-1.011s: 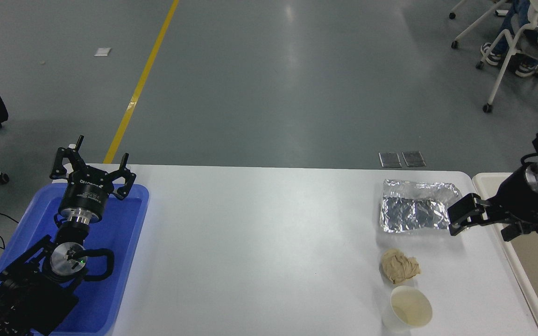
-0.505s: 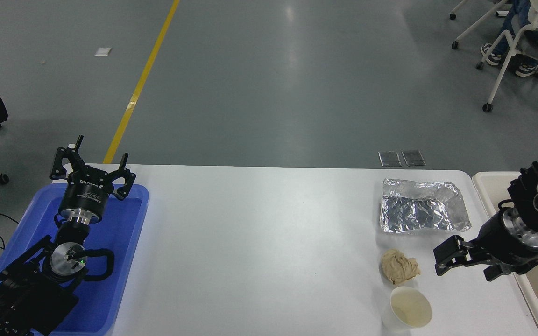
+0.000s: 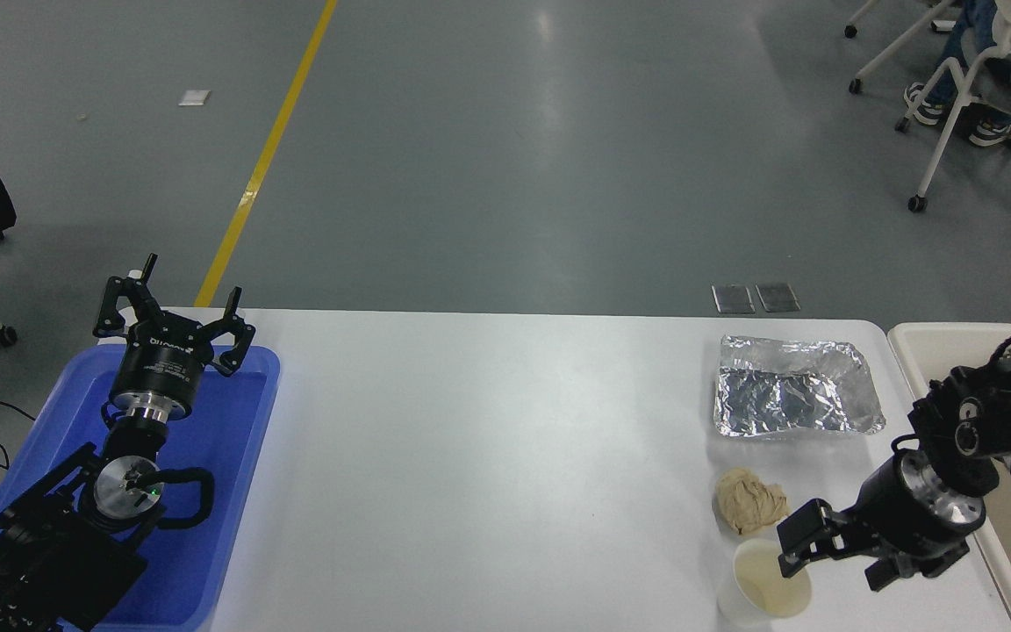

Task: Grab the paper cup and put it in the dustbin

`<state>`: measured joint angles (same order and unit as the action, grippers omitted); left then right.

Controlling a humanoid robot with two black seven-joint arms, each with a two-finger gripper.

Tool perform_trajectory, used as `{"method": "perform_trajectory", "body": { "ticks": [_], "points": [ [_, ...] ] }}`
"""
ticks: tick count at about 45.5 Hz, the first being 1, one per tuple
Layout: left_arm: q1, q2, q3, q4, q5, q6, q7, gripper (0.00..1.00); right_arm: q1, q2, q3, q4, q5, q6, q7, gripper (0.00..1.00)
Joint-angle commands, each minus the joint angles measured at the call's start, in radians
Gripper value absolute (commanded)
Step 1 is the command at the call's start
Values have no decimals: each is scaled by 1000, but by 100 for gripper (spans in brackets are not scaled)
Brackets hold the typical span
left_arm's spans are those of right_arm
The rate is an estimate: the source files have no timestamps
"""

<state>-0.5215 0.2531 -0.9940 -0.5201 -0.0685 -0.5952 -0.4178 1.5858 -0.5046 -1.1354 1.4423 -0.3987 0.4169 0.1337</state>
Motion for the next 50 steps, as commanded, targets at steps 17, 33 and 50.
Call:
{"method": "perform_trajectory", "body": {
  "ticks": [17,33,50],
  "points": [
    [0,0,0,-1,-1,0,-1,100,-225,6,109,-145,-26,-119,1,63],
    [0,0,0,0,1,-2,1,100,-207,12,103,-151,-104,-142,1,0],
    [0,0,0,0,1,0,1,100,-86,-54,95,-122,-106,-125,4,0]
  ]
}}
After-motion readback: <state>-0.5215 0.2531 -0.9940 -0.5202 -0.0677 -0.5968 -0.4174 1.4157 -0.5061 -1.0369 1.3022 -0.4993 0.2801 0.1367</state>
